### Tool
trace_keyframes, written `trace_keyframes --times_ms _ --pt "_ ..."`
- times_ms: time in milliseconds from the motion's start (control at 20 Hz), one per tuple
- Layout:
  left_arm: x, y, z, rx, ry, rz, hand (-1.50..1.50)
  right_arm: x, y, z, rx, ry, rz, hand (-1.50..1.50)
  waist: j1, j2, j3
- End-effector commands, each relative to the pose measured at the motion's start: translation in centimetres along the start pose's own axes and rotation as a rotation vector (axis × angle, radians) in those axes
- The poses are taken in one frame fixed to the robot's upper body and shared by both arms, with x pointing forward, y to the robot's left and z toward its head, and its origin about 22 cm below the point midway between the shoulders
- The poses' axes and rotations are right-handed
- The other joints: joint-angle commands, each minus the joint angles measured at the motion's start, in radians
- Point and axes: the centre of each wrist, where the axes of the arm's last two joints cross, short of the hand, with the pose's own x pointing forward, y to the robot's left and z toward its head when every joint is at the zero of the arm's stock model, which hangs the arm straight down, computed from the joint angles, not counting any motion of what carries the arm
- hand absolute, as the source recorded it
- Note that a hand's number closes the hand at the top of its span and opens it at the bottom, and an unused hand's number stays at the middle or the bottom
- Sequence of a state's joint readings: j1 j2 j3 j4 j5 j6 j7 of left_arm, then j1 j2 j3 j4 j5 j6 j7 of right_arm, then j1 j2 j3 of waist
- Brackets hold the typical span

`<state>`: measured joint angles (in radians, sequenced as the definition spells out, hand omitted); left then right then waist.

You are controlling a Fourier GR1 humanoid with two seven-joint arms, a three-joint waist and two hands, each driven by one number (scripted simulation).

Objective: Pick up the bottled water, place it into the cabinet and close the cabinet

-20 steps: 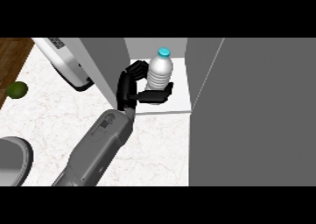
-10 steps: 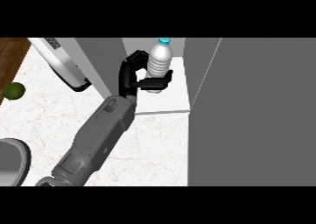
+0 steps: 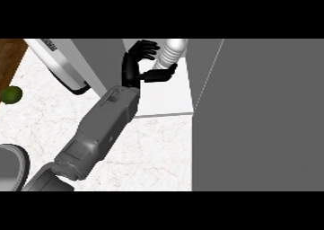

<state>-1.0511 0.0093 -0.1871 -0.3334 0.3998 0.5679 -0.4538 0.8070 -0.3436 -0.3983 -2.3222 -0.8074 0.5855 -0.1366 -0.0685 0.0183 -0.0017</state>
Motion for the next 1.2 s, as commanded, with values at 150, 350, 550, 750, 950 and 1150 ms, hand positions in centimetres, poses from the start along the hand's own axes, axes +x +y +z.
trace_keyframes --times_ms 150,350,550,750,950,1150 --pt "1.2 -0.2 -1.3 0.02 0.004 -0.076 -1.5 1.2 1.7 -0.5 0.038 -0.035 -0.021 -1.5 -0.012 0.004 0.0" --pt "0.3 -0.3 -0.9 0.021 0.031 -0.082 -1.5 1.3 1.3 -1.1 0.038 -0.044 0.004 -1.5 -0.005 0.006 0.0" --pt "1.3 -0.5 -1.4 -0.015 -0.051 -0.05 -1.5 0.8 1.1 -1.3 0.044 -0.038 0.001 -1.5 -0.006 0.008 0.0" --pt "1.9 0.1 -2.0 -0.029 -0.101 0.066 -1.5 1.9 1.5 -0.8 0.045 -0.019 0.016 -1.5 -0.005 0.001 -0.001" --pt "1.7 -0.7 -1.2 -0.068 -0.183 0.093 -1.5 2.1 1.8 -1.4 0.052 -0.034 0.026 -1.5 -0.005 -0.002 -0.001" --pt "2.4 -1.0 -1.5 -0.062 -0.187 0.123 -1.5 2.0 1.5 -1.8 0.055 -0.036 0.034 -1.5 -0.001 -0.004 0.0"
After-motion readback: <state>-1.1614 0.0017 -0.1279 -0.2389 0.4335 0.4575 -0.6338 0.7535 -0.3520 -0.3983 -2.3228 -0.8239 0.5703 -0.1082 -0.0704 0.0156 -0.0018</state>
